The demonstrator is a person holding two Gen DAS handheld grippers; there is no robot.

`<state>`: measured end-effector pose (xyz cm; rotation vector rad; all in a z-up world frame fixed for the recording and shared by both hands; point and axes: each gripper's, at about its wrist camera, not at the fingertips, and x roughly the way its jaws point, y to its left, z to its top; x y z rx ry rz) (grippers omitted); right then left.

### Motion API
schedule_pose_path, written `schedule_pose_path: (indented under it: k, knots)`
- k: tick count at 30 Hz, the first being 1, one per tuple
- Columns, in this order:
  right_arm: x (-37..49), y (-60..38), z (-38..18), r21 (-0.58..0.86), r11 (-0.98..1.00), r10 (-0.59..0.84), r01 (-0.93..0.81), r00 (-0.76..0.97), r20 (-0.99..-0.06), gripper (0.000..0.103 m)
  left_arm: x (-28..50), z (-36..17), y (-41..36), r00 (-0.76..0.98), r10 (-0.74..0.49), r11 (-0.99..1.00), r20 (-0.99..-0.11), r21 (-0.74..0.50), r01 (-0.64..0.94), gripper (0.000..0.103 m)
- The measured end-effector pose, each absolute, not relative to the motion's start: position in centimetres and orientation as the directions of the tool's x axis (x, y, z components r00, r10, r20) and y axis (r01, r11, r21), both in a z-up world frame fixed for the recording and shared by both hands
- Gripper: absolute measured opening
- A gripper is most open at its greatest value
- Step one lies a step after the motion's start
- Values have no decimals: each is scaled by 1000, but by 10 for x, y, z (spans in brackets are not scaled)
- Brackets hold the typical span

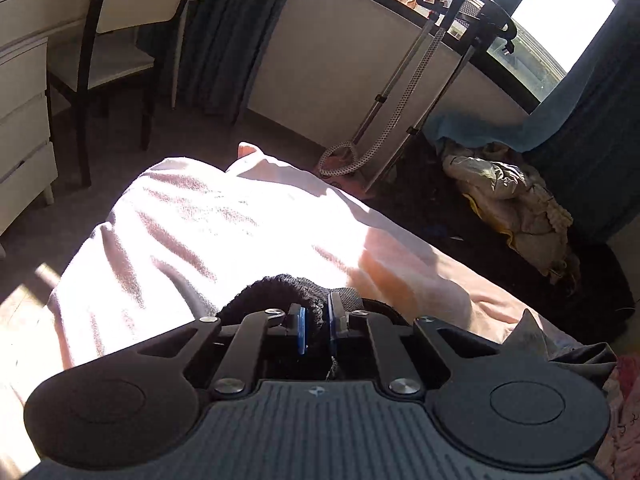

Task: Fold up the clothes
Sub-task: 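Lift the black trousers by the waistband with the left gripper and spread them out, then lay the black trousers flat on the bed with the left gripper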

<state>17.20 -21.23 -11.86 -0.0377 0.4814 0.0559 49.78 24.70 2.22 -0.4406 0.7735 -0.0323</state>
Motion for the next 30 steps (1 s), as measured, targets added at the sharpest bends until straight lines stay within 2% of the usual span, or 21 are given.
schedule_pose_path:
  k: [1,5,8,12,16,21,25,30]
  knots:
    - [172,-213,-119,-20,998,45,-61,886,-462,103,488,32,243,731,-188,912,-656,-394,-119,9]
    - [170,-215,-119,-7,999,45,-54,889,-457,103,417,86,231,825,-274,883,-494,-470,12,8]
    - [165,-217,-115,5,999,43,-45,895,-444,103,355,118,223,849,-334,856,-409,-509,92,8]
    - [147,-226,-98,54,998,52,-34,916,-397,103,265,149,220,855,-385,830,-347,-536,156,8]
    - [124,-236,-81,109,993,73,-38,935,-346,103,180,150,211,840,-423,833,-340,-512,211,8]
    - [92,-248,-63,163,985,104,-58,950,-295,103,98,101,202,807,-440,814,-395,-554,173,8]
    - [74,-252,-59,213,973,145,-86,949,-281,103,70,48,194,775,-419,799,-473,-597,68,9]
    - [67,-244,-54,196,971,191,-139,943,-274,103,65,16,183,751,-384,791,-537,-611,-32,11]
